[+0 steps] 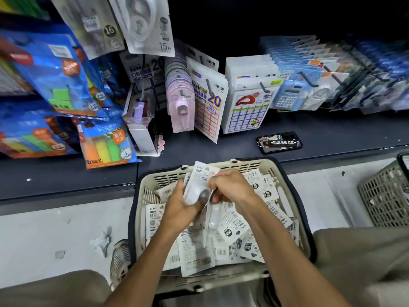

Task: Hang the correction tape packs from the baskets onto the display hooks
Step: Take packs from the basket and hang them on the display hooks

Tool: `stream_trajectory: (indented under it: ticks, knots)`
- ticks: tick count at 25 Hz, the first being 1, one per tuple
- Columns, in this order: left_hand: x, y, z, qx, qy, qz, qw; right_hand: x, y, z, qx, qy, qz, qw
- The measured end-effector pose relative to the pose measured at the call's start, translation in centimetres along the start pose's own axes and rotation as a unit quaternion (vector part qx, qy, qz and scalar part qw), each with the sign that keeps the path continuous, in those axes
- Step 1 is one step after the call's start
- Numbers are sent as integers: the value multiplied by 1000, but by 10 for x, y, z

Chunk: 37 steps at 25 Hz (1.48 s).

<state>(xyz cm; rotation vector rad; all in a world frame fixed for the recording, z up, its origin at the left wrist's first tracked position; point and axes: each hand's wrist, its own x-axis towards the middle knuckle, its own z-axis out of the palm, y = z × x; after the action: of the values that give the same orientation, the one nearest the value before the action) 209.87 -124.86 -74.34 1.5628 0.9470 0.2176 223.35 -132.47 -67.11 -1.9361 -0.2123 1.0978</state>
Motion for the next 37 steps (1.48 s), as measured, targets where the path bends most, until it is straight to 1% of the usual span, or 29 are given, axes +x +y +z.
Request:
stream_trajectory:
  ticks: [1, 3, 5, 6, 8, 9, 10, 12, 13, 16, 17, 19, 21, 23, 24, 25, 26, 27, 29, 31, 32, 33, 37]
  knots:
    - [-1, -1, -2, -22, -31, -18, 999, 3, 2, 0, 20, -14, 21, 999]
    - [-2, -6, -6, -78, -79, -54, 992, 8, 6, -4, 61, -16, 49, 997]
    - [-1, -9, -7, -98, -92, -77, 988, 19, 11, -10, 114, -24, 59, 991]
    - [3, -10, -7, -100, -87, -72, 989, 24, 13, -11, 127, -38, 53, 990]
    - [13, -12, -5, -74, -54, -66, 994, 32, 23, -11, 138, -73, 0, 988]
    - [17, -13, -5, -61, -35, -66, 995, 36, 32, -10, 151, -74, -28, 985]
    - [20, -14, -5, -60, -21, -68, 996, 37, 42, -9, 164, -59, -44, 984]
    - [22, -23, -6, -73, -15, -71, 995, 36, 68, -10, 153, -11, -48, 987]
    - [22, -26, -6, -76, -16, -68, 995, 34, 80, -10, 124, -11, -42, 991]
    - [21, -34, 0, -84, -38, -48, 995, 30, 99, -1, 44, -103, -15, 994]
    - [21, -35, 0, -93, -47, -39, 994, 30, 100, 4, 24, -121, -13, 992]
    - [19, -34, 0, -113, -61, -30, 991, 28, 100, 10, 8, -122, -11, 992]
    - [16, -29, -1, -133, -67, -38, 988, 25, 102, 6, 19, -128, -16, 991]
    - [12, -26, -5, -164, -57, -64, 983, 24, 109, -4, 64, -171, 0, 983]
    - [11, -26, -7, -178, -51, -75, 980, 24, 111, -7, 68, -193, 0, 979]
    - [10, -26, -9, -189, -47, -84, 977, 24, 112, -6, 53, -199, -8, 978]
    - [7, -27, -12, -199, -41, -91, 975, 23, 111, -4, 35, -188, -26, 981]
    - [5, -28, -14, -209, -34, -97, 973, 21, 108, 0, 30, -161, -45, 985]
    - [1, -25, -23, -202, -39, -102, 973, 18, 103, 4, 57, -107, -84, 989]
    - [2, -17, -34, -153, -89, -82, 981, 16, 105, 4, 88, -98, -115, 985]
    - [4, -12, -39, -121, -112, -70, 984, 16, 109, 4, 94, -103, -117, 983]
    - [6, -9, -41, -103, -121, -56, 986, 16, 113, 4, 89, -112, -112, 983]
    - [2, -12, -35, -132, -81, -15, 988, 18, 131, 14, 67, -171, -88, 979]
